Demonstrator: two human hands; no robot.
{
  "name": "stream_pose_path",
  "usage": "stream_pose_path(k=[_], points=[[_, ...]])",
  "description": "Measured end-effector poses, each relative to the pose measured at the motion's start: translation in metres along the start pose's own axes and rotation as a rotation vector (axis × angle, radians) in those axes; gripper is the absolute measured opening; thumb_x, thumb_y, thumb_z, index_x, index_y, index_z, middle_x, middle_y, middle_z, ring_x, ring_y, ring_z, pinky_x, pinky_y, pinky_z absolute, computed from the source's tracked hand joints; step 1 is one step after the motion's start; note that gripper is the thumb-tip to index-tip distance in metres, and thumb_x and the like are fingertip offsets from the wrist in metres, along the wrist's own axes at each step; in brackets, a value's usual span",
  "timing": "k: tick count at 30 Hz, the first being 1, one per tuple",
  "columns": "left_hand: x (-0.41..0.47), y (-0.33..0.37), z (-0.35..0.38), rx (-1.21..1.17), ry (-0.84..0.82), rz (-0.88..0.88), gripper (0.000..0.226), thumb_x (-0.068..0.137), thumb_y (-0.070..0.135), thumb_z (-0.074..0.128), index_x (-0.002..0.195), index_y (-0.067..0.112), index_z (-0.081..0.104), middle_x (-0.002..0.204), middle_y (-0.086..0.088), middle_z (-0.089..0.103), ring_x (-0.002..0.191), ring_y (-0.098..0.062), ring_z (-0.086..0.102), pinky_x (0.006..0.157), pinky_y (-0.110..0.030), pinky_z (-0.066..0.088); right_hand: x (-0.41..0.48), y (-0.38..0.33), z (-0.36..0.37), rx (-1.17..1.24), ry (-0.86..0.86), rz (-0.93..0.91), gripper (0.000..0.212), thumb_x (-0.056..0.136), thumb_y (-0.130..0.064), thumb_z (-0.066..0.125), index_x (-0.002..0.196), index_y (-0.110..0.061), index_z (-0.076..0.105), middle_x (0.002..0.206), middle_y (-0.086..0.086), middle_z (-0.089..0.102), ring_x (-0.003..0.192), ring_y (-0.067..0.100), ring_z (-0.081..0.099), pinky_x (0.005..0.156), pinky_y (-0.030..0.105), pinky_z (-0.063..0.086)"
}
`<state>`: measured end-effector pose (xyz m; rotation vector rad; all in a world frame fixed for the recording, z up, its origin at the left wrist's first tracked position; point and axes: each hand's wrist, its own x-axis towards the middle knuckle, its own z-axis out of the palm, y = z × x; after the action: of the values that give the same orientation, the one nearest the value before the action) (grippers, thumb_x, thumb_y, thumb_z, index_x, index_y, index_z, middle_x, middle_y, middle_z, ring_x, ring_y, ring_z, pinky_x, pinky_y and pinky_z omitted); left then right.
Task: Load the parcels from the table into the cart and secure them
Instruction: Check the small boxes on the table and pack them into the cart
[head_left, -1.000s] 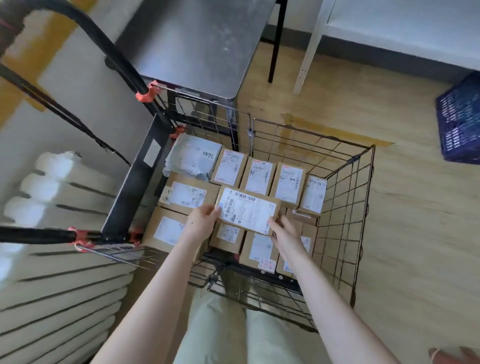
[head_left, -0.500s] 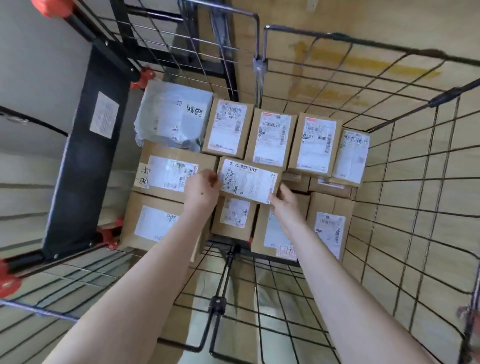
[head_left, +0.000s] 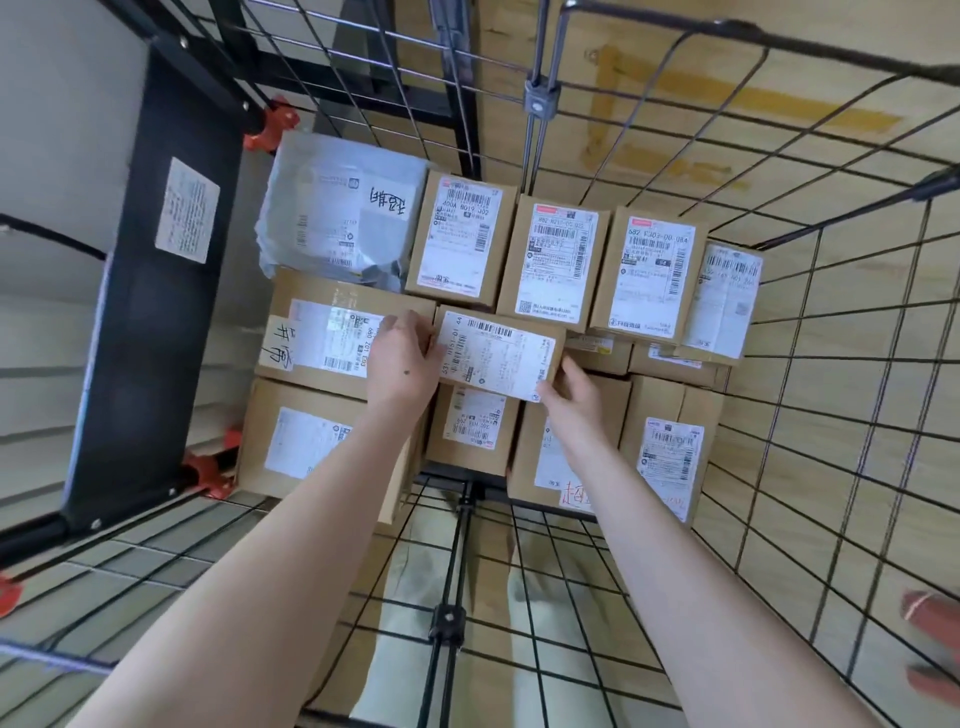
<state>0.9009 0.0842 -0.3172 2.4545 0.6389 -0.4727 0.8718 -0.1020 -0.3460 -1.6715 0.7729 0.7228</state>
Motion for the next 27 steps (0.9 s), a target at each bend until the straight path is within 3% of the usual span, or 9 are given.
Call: stream_pose_path(k=[4,8,15,18,21,24,27], points=[[-0.006,0.007,-0.005,0.024,0.003,0.021,0.020,0.086,0.014,0.065,0.103,0.008,0.057,0.101,-0.005,0.052,0.083,-0.022,0.051,0.072,-0.030,0.041,-0.008,-0.004,0.002,-0.040,0.015,0.026,0.050,0.095,-0.020,0.056,0.144,-0.023,0.043,0.141,-0.004,0.052,0.129,0.017,0.049,0.109,0.044,0.041],[-0.018,0.016,-0.015,0.004,0.011,0.039,0.015,0.088,0.015,0.063,0.101,0.010,0.058,0.103,-0.007,0.056,0.086,-0.023,0.053,0.074,-0.032,0.046,-0.023,-0.019,-0.006,-0.046,0.059,0.062,0.065,0.094,-0.025,0.060,0.151,-0.019,0.029,0.150,0.003,0.041,0.135,0.021,0.043,0.110,0.039,0.038],[-0.059,0.045,-0.065,-0.098,0.059,0.059,0.005,0.088,0.016,0.059,0.088,0.011,0.059,0.081,-0.002,0.060,0.077,-0.021,0.058,0.063,-0.029,0.043,-0.082,-0.061,-0.037,-0.138,0.063,-0.056,0.056,0.094,-0.024,0.060,0.145,-0.018,0.039,0.137,0.004,0.052,0.117,0.018,0.052,0.095,0.030,0.043],[-0.079,0.073,-0.094,-0.175,0.092,0.069,0.005,0.086,0.019,0.059,0.083,0.016,0.058,0.075,0.000,0.061,0.075,-0.022,0.060,0.066,-0.034,0.051,-0.117,-0.086,-0.046,-0.184,0.024,-0.150,0.040,0.094,-0.019,0.059,0.134,-0.019,0.053,0.124,0.001,0.060,0.104,0.013,0.057,0.089,0.028,0.047],[-0.106,0.102,-0.123,-0.229,0.069,0.085,0.007,0.084,0.020,0.058,0.078,0.019,0.056,0.076,0.003,0.062,0.077,-0.021,0.061,0.069,-0.036,0.054,-0.153,-0.114,-0.056,-0.236,-0.011,-0.243,0.027,0.096,-0.014,0.052,0.118,-0.025,0.064,0.112,-0.005,0.063,0.092,0.002,0.056,0.072,0.017,0.042],[-0.135,0.123,-0.152,-0.245,0.055,0.114,0.009,0.083,0.019,0.057,0.075,0.017,0.056,0.069,0.008,0.059,0.074,-0.019,0.061,0.066,-0.033,0.054,-0.191,-0.141,-0.063,-0.290,-0.042,-0.374,0.025,0.096,-0.010,0.053,0.106,-0.028,0.067,0.109,-0.007,0.065,0.099,0.006,0.058,0.075,0.015,0.040],[-0.165,0.140,-0.180,-0.258,0.074,0.154,0.010,0.085,0.018,0.058,0.075,0.017,0.056,0.066,0.009,0.057,0.068,-0.015,0.059,0.060,-0.028,0.049,-0.233,-0.166,-0.072,-0.338,-0.098,-0.467,0.024,0.096,-0.010,0.053,0.106,-0.027,0.067,0.104,-0.016,0.064,0.096,-0.002,0.056,0.074,0.008,0.036]])
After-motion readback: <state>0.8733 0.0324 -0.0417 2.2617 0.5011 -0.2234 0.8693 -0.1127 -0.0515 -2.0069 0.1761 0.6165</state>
